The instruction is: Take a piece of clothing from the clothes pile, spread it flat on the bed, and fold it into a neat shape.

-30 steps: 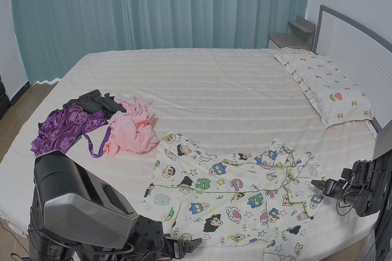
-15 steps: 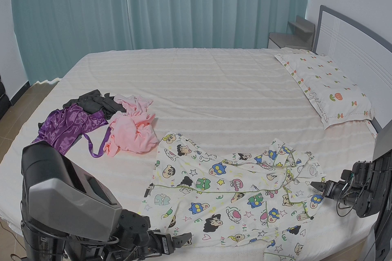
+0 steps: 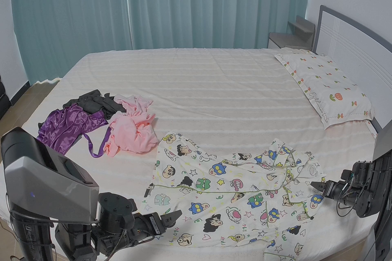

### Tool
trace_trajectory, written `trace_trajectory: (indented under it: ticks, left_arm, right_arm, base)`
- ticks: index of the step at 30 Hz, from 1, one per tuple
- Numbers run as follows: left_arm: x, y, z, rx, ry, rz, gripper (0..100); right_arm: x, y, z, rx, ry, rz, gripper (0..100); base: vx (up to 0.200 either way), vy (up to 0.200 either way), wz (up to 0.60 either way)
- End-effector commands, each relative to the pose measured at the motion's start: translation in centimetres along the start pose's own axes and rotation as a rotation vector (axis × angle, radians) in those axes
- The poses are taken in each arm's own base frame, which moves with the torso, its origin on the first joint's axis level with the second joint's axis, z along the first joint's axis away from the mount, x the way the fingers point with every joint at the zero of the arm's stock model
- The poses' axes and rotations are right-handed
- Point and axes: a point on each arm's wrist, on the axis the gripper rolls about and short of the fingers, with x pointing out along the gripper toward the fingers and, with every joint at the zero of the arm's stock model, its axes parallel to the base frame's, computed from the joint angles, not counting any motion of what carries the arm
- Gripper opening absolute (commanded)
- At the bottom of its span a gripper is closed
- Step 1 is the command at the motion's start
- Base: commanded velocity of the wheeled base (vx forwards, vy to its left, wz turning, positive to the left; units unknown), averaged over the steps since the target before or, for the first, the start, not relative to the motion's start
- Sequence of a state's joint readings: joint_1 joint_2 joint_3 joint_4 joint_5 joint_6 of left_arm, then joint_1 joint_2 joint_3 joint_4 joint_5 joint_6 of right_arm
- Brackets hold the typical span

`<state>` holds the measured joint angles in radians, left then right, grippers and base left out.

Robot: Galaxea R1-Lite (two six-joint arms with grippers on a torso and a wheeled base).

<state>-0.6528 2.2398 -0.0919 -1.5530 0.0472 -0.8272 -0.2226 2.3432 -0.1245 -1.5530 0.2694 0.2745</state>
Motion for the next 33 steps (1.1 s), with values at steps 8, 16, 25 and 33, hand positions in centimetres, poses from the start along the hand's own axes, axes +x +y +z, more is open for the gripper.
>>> trace_trajectory:
  ticks: [8, 16, 25, 33]
  left_arm:
    - [2.1, 2.4, -2.5, 0.029, 0.094, 0.115, 100]
    - [3.9, 0.1, -2.1, 0.114, 0.042, 0.002, 100]
    - [2.6, -2.4, -3.5, 0.166, 0.073, -0.088, 100]
    - [2.0, -3.0, -4.5, 0.197, 0.105, -0.113, 100]
  right_arm:
    - [0.1, 0.2, 0.2, -0.008, -0.017, 0.009, 100]
    - [0.1, 0.1, 0.1, -0.008, -0.012, 0.009, 100]
    - [0.1, 0.1, 0.1, -0.007, -0.011, 0.007, 100]
    - [0.1, 0.1, 0.0, -0.007, -0.009, 0.007, 100]
  base:
    - [0.0, 0.0, 0.0]
    - [0.0, 0.0, 0.0]
    - [0.0, 0.0, 0.0]
    - [0.0, 0.0, 0.0]
